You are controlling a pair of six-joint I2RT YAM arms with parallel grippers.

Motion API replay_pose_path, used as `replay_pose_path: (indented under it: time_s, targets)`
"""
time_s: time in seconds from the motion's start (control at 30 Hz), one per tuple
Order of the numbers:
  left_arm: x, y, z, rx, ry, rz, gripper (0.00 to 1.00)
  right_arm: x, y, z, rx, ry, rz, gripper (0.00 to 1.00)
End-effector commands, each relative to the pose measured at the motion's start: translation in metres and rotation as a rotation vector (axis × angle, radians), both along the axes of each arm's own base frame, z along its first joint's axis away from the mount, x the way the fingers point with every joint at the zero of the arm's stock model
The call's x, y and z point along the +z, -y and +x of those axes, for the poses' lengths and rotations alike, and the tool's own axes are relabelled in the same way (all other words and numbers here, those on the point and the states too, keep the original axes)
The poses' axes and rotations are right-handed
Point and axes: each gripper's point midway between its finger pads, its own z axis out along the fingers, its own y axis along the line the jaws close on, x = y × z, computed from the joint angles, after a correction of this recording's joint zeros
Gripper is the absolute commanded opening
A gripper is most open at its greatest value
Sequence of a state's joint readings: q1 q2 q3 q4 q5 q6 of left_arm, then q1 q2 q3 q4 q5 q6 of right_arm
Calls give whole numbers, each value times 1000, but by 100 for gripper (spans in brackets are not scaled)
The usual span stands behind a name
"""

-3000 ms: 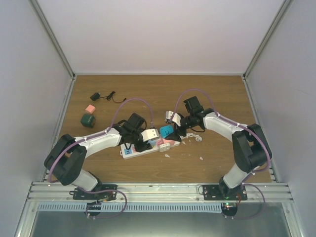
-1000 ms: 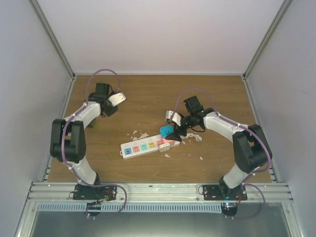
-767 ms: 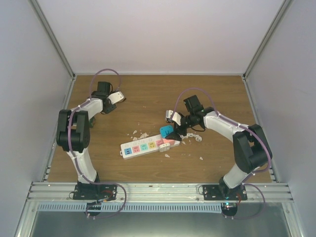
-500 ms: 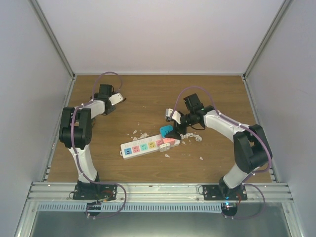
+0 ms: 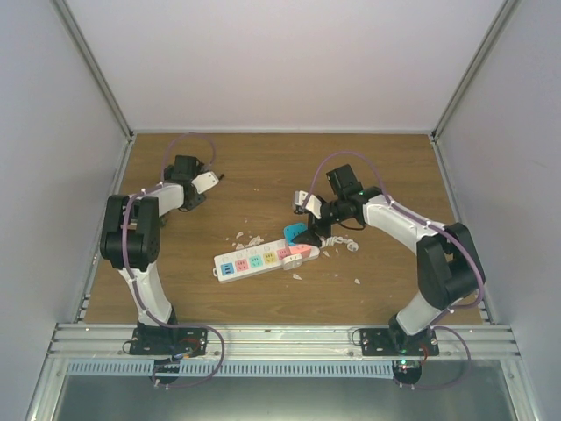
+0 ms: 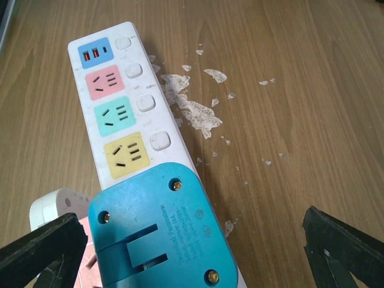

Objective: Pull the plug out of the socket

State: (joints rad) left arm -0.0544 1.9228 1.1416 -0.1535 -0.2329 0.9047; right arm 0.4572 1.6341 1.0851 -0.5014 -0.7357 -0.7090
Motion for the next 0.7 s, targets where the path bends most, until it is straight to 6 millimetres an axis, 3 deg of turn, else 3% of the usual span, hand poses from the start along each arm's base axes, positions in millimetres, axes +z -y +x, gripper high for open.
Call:
replay_pose_path:
  time_s: [0.0, 0.27, 0.47, 0.67]
  targets:
    - [23, 15, -15, -25, -8, -108, 58, 24, -3, 1, 7, 38, 37, 99]
    - [80, 43, -21, -70, 14, -280, 99, 36, 2, 3, -3, 51, 51, 100]
    - [135, 76, -30, -133, 35, -476, 99, 39, 11, 5, -18, 56, 56, 100]
    - [208, 94, -34, -127, 204, -641, 99, 39, 25, 4, -38, 46, 67, 100]
